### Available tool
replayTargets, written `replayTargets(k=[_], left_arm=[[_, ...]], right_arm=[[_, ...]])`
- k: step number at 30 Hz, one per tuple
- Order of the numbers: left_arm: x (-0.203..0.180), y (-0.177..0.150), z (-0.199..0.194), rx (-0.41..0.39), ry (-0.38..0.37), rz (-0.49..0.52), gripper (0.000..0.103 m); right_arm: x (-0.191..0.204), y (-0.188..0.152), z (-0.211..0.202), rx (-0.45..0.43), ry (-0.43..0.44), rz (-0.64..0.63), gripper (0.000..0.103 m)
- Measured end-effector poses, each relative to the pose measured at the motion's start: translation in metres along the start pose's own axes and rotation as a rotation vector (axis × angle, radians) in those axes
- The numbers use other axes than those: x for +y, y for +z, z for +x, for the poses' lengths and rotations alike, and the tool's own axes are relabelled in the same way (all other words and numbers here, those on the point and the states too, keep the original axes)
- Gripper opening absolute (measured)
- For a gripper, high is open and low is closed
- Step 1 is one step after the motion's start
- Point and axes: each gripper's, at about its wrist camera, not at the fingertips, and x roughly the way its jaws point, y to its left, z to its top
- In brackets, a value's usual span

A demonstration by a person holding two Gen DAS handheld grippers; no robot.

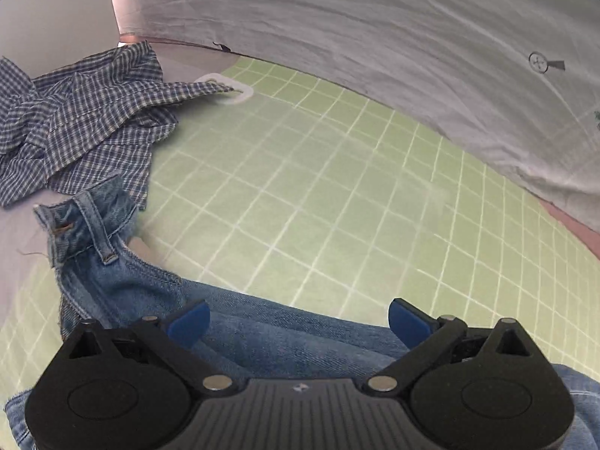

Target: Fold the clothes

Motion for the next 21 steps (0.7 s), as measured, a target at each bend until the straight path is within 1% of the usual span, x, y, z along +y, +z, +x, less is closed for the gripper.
replayTargets(k=[2, 4, 5, 8, 9, 13, 16, 18, 21], left_arm=[[-0.004, 0.006, 0.024, 0.033, 0.025, 0.024, 0.097], [-0.006, 0.005, 0.036, 0.069, 0.039, 0.024, 0.095], [-0.005, 0.002, 0.039, 0.079, 0.033, 0.019, 0.095], [-0.003, -0.011, 0.038, 0.091, 0.025, 0.027, 0.095], [-0.003, -0.017, 0.036, 0.092, 0.035, 0.035, 0.095], [0.002, -0.049, 0.025, 0.094, 0.032, 0.056, 0.095], [0.008, -0.060, 0.013, 0.067, 0.015, 0.034, 0.095], [0.013, -0.054, 0.004, 0.050, 0.003, 0.020, 0.095], [0.022, -0.034, -0.013, -0.020, 0.012, 0.003, 0.095]], right_arm=[[0.008, -0.002, 0.006, 0.015, 0.020, 0.000, 0.077], [0.016, -0.003, 0.010, 0.027, 0.043, 0.013, 0.077], [0.022, -0.003, 0.012, 0.031, 0.061, 0.020, 0.077], [0.041, -0.002, 0.014, 0.036, 0.109, 0.014, 0.078], [0.049, -0.002, 0.014, 0.036, 0.123, 0.007, 0.079], [0.077, -0.006, 0.014, 0.054, 0.162, -0.050, 0.080], [0.086, -0.013, 0.007, 0.061, 0.171, -0.081, 0.080], [0.089, -0.018, 0.001, 0.064, 0.172, -0.099, 0.080], [0.092, -0.026, -0.009, 0.067, 0.174, -0.126, 0.081]])
